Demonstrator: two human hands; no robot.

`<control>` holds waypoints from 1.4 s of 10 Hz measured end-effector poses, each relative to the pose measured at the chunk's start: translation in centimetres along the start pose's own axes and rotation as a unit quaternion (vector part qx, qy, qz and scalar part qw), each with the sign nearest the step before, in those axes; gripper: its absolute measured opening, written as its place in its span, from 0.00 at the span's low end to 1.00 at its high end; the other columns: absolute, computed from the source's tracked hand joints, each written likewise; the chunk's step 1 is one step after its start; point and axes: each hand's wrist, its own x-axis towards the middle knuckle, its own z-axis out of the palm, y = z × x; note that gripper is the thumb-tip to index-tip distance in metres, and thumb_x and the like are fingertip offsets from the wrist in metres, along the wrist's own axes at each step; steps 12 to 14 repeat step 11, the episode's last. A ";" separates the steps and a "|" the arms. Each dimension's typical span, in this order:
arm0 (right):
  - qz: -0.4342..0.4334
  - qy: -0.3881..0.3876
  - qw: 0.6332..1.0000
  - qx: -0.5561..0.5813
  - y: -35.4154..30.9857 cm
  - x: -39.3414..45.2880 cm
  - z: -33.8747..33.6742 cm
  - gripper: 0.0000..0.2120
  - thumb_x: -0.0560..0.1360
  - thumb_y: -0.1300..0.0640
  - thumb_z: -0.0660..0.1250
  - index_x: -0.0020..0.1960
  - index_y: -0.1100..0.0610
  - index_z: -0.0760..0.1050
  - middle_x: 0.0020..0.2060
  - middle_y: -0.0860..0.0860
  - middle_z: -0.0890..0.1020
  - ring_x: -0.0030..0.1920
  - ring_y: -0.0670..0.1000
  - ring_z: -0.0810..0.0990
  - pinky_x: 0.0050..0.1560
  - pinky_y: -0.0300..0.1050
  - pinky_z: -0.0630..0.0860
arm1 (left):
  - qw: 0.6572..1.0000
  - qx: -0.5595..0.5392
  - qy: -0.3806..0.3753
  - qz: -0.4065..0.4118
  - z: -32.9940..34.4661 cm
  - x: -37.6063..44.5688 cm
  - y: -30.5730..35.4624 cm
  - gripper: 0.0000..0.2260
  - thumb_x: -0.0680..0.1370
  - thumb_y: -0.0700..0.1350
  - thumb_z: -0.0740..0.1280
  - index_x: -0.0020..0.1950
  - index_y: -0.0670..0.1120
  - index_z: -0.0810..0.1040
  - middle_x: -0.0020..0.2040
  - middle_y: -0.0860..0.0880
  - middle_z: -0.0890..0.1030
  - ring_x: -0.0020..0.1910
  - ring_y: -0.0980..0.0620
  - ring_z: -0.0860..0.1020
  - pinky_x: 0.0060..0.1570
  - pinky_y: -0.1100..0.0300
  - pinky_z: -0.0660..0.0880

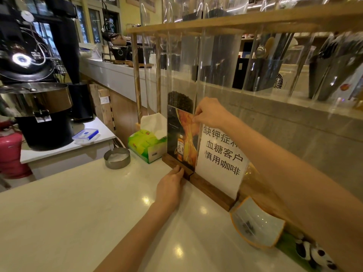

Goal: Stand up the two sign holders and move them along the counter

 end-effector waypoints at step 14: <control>0.002 0.089 0.996 0.033 -1.0 -1.7 -0.2 0.20 0.73 0.56 0.66 0.62 0.63 0.72 0.55 0.60 0.80 0.54 0.57 0.79 0.54 0.50 0.78 | 0.999 -0.036 -0.008 -0.026 -5.2 0.1 1.7 0.16 0.78 0.49 0.57 0.64 0.46 0.70 0.63 0.44 0.76 0.61 0.46 0.74 0.56 0.54 0.72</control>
